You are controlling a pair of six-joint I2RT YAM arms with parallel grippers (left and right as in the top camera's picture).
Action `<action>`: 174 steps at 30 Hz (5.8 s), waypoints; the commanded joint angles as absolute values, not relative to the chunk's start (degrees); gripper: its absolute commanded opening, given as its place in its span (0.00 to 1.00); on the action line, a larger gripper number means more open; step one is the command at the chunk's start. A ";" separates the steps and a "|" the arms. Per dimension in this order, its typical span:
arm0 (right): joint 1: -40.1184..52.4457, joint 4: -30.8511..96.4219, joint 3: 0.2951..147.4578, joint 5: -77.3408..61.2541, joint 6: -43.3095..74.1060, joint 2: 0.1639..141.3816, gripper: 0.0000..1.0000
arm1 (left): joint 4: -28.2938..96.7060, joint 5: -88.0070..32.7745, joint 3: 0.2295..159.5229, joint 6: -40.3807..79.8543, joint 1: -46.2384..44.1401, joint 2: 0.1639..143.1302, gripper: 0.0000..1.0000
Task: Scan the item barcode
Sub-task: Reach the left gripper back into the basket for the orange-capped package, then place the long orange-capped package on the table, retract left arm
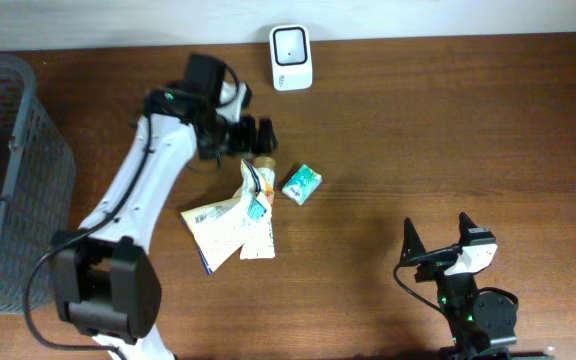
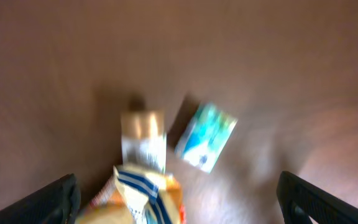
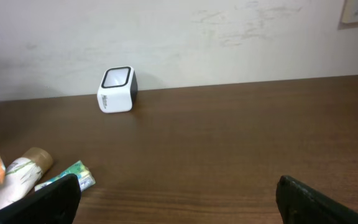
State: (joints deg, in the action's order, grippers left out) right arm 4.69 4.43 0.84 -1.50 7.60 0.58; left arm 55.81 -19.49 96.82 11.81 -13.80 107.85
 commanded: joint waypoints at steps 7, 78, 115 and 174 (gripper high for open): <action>4.47 4.47 0.32 -1.21 7.77 0.21 0.98 | 59.18 -13.23 120.49 9.32 9.82 93.65 0.99; 4.47 4.47 0.32 -1.21 7.77 0.19 0.99 | 39.92 -11.22 96.90 -10.90 44.01 95.02 0.00; 4.47 4.47 0.32 -1.21 7.77 0.21 0.99 | 68.93 -6.17 90.61 -2.59 -2.11 110.69 0.00; 4.47 4.47 0.32 -1.21 7.77 0.19 0.99 | 74.04 2.07 110.00 0.45 12.23 89.21 0.99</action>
State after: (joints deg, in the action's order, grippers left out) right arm 4.69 4.43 0.84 -1.50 7.53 0.62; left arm 73.14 1.26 109.12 0.49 9.74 91.29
